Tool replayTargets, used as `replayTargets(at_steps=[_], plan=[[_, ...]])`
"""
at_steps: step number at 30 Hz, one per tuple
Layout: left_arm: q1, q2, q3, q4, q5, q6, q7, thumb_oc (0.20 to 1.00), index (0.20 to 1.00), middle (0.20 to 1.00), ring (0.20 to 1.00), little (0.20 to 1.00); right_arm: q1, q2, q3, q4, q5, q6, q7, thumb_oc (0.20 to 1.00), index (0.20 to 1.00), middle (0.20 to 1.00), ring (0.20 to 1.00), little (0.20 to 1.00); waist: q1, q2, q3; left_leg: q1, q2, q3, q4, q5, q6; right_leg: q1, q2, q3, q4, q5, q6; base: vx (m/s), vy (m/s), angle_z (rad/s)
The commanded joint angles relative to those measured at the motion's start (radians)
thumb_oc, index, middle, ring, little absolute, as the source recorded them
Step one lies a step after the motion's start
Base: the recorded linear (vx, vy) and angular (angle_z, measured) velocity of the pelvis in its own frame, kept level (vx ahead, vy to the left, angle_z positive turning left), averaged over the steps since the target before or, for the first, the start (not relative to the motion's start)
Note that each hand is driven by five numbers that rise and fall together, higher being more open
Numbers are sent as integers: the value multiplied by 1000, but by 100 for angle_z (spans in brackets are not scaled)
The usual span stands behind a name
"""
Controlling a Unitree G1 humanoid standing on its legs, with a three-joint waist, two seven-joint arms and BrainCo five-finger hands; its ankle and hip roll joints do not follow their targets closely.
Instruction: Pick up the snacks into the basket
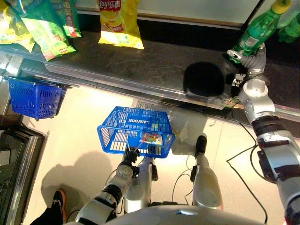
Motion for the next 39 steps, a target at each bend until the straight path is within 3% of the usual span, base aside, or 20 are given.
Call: replayTargets(at_steps=[1, 2, 3, 9, 18, 26, 32, 39], plan=[[70, 32, -113, 81, -20, 27, 7, 200, 200, 200, 200, 200, -123, -54, 43, 21, 4, -24, 0, 758, 758, 758, 758, 758, 32, -37, -54, -17, -27, -21, 0, -17, -38, -120, -61, 45, 103, -11, 63, 0, 0, 0], [69, 32, -113, 81, -20, 27, 7, 200, 200, 200, 200, 200, -124, -54, 44, 22, 4, -24, 0, 573, 573, 573, 573, 573, 31, -37, -54, -17, -27, -21, 0, -17, -38, -120, -62, 45, 103, -11, 63, 0, 0, 0], [65, 33, -113, 80, -22, 27, 11, 200, 200, 200, 200, 200, -134, -49, 52, 23, -5, -23, -14, 200, 200, 200, 200, 200, 32, -36, -50, -19, -29, -22, 0, -18, -38, -124, -63, 46, 104, -9, 63, 0, 0, 0], [59, 26, -110, 74, -27, 28, 21, 200, 200, 200, 200, 200, -90, -10, 43, -9, -10, -21, -18, 200, 200, 200, 200, 200, 33, -39, -43, -24, -31, -24, 0, -18, -35, -127, -63, 48, 101, -8, 62, 0, 0, 0], [62, 19, -63, 81, -17, 30, 33, 200, 200, 200, 200, 200, 154, 54, -63, -164, -3, -50, -14, 200, 200, 200, 200, 200, 16, -51, -44, -9, -30, -25, 0, -26, -33, -105, -63, 47, 97, -14, 62, 2, 1, 0], [59, 24, -5, 123, 22, 51, 15, 200, 200, 200, 200, 200, 317, 4, -175, -386, 45, -93, 24, 200, 200, 200, 200, 200, -15, -78, -71, 22, -23, -15, 0, -36, -35, -80, -54, 53, 88, -16, 64, 2, 1, 3], [62, 30, 50, 168, 42, 68, -22, 200, 200, 200, 200, 200, 453, -41, -264, -573, 84, -119, 100, 200, 200, 200, 200, 200, -43, -102, -113, 61, -12, -5, 0, -45, -38, -47, -43, 56, 81, -21, 64, 19, -23, 0], [79, 42, 148, 202, 60, 75, -58, 200, 200, 200, 200, 200, 729, -58, -390, -858, 118, -118, 286, 200, 200, 200, 200, 200, -81, -134, -183, 120, 4, 13, 0, -62, -43, 6, -19, 63, 65, -34, 62, 38, -40, -11]])
